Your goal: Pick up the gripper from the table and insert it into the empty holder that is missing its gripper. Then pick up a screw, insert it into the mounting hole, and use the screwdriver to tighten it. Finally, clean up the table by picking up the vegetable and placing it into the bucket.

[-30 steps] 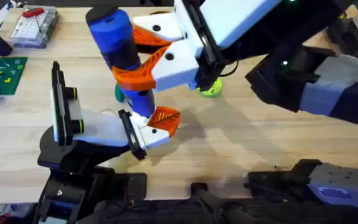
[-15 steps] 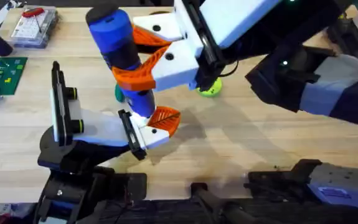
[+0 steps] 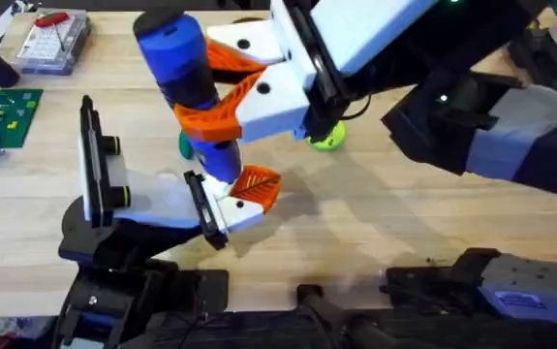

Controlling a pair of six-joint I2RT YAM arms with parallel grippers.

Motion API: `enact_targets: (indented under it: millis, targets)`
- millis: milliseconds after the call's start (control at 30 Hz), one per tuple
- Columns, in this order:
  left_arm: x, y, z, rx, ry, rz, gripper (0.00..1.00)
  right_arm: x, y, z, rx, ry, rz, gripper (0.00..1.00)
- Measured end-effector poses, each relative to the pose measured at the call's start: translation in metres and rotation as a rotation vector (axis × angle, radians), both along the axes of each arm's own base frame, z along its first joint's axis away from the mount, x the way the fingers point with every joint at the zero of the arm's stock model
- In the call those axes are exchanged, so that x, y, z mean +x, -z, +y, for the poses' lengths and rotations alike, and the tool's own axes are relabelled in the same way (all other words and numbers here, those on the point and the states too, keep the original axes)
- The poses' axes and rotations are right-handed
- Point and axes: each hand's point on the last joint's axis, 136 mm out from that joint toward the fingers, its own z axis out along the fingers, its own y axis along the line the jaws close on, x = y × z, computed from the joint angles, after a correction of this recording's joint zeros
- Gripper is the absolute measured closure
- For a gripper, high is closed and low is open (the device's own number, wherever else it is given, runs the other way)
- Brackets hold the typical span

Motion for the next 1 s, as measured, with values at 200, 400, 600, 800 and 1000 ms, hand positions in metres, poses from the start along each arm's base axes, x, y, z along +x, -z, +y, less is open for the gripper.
enact_targets:
  millis: [200, 400, 600, 800, 1000]
  targets:
    - [0.0000, 0.0000, 0.0000, 0.000, 0.000, 0.000, 0.987, -0.0036, 0.0001, 0.0017, 0.001, -0.010, -0.002, 0.955]
    - [0.0000, 0.0003, 0.0000, 0.000, 0.000, 0.002, 0.987, -0.0023, 0.0023, 0.0030, 0.000, -0.008, -0.009, 0.954]
    - [-0.0001, 0.0006, 0.0000, 0.000, 0.000, 0.003, 0.987, -0.0022, 0.0025, 0.0030, 0.002, -0.008, -0.015, 0.954]
    - [0.0000, 0.0002, 0.0000, 0.000, 0.000, 0.001, 0.987, -0.0022, 0.0027, 0.0031, 0.002, -0.008, -0.016, 0.953]
    - [0.0004, 0.0001, 0.0002, 0.000, -0.003, 0.000, 0.987, -0.0021, 0.0031, 0.0031, 0.000, -0.008, -0.014, 0.953]
